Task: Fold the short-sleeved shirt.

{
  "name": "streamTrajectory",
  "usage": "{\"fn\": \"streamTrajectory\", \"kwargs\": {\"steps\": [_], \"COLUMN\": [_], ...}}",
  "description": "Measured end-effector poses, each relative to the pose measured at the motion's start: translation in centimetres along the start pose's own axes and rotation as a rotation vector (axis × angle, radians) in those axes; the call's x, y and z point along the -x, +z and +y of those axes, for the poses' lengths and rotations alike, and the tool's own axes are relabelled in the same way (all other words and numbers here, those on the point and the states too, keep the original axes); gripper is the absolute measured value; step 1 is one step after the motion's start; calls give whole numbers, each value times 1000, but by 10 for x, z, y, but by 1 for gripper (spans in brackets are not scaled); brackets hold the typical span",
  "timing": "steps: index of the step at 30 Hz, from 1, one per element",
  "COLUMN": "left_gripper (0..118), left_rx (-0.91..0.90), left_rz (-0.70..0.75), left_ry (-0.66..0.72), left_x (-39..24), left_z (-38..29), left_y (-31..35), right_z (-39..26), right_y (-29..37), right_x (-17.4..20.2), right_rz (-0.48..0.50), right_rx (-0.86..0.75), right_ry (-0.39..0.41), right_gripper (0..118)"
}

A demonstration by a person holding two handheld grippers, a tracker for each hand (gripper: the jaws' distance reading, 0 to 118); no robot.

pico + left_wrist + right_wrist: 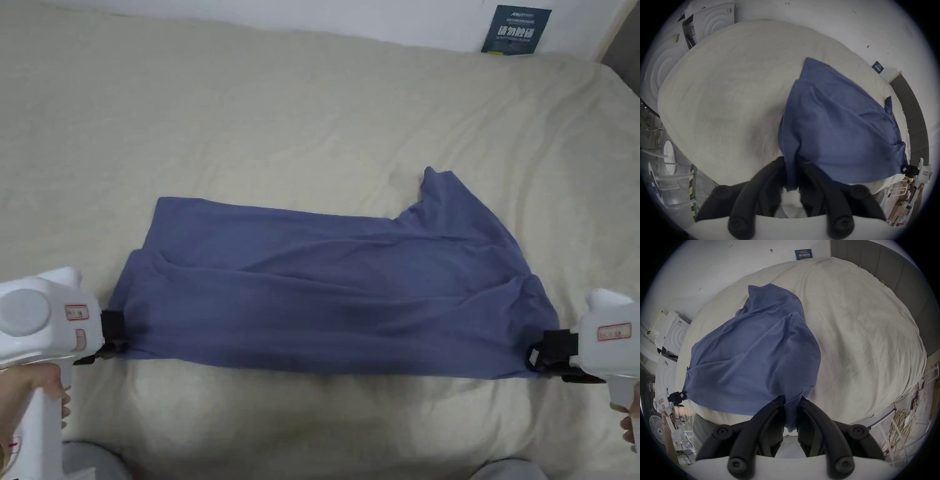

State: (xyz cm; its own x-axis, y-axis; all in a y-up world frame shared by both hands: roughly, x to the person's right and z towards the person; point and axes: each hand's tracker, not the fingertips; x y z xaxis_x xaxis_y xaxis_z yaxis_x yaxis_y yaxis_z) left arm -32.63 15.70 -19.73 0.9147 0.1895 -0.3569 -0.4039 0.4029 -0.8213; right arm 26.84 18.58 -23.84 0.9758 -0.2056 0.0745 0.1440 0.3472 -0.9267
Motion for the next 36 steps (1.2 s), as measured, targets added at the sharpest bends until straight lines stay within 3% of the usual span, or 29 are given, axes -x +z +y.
{"fn": "streamTrajectory", "kwargs": {"steps": [2,3,4,5,6,9,13,18,20,22,23,24,25,27,29,30,33,36], "left_gripper": [79,104,109,108,108,108,108,107,95,53,32,10,4,0,0,0,0,0], "left_rx": [-26,-45,-83,-122,-185,-330,-647,-909,-946,-964,-964,-959,-959,-916,-893,-891,-872,-821], "left_rz": [67,62,57,58,61,92,117,121,96,86,87,81,58,-4,-16,-15,-20,-56], "left_ry": [-27,-39,-50,-62,-77,-146,-247,-312,-320,-322,-318,-309,-292,-278,-277,-284,-294,-280], "left_x": [-3,-4,-5,-7,-10,-21,-65,-87,-89,-93,-99,-100,-99,-104,-105,-107,-110,-105], "left_z": [0,6,15,21,29,55,46,28,19,11,4,2,1,0,2,3,16,50], "left_y": [1,3,12,21,33,72,134,142,141,139,141,140,139,143,140,138,129,113], "right_z": [0,1,3,7,10,21,22,-3,-10,-15,-18,-22,-23,-22,-17,-14,-8,5], "right_y": [4,8,15,24,34,78,132,155,153,147,144,143,140,135,130,127,118,111], "right_x": [6,9,14,16,20,34,61,92,102,112,116,121,126,135,139,141,150,154], "right_rz": [-47,-64,-109,-131,-160,-178,-178,-115,-103,-77,-72,-59,-58,-65,28,39,2,27], "right_rx": [-23,-33,-55,-76,-116,-288,-613,-974,-1006,-995,-1003,-1013,-1021,-1000,-962,-945,-964,-947], "right_ry": [10,22,52,95,141,206,183,193,210,223,233,261,272,261,203,212,222,204], "right_gripper": [35,61,89,110,118,118,118,118,118,118,117,107,85,7,6,4,3,3]}}
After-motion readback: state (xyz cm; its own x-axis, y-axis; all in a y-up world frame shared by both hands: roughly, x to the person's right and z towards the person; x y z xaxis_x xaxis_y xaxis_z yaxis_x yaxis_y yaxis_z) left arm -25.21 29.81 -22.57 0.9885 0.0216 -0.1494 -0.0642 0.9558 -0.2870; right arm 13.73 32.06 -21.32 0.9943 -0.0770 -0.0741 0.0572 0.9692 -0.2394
